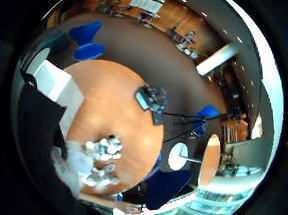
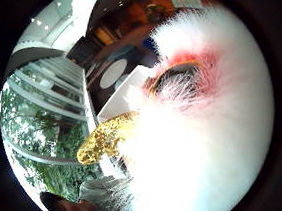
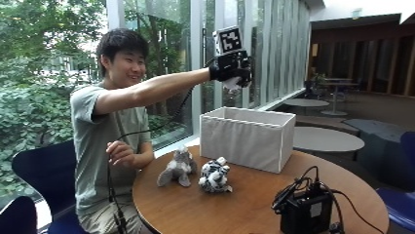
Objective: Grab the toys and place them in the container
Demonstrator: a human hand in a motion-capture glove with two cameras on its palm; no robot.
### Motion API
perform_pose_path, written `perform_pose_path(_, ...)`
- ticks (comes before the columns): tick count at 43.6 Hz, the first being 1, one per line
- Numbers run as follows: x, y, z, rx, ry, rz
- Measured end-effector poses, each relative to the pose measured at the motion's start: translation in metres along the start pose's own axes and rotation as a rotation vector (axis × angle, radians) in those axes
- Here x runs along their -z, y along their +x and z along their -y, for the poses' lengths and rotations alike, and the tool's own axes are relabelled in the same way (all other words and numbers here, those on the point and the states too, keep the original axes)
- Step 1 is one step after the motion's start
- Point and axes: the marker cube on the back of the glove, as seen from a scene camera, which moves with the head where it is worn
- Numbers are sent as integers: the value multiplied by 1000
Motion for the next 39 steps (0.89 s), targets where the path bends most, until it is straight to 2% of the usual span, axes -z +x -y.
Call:
perform_pose_path(5, -4, -64, 4, 275, -25, 5)
perform_pose_path(11, -19, -110, 17, 352, -42, -23)
perform_pose_path(15, -38, -168, 21, 429, -91, 11)
perform_pose_path(26, -80, -242, 19, 523, -141, 13)
perform_pose_path(39, -118, -286, 16, 535, -235, -2)
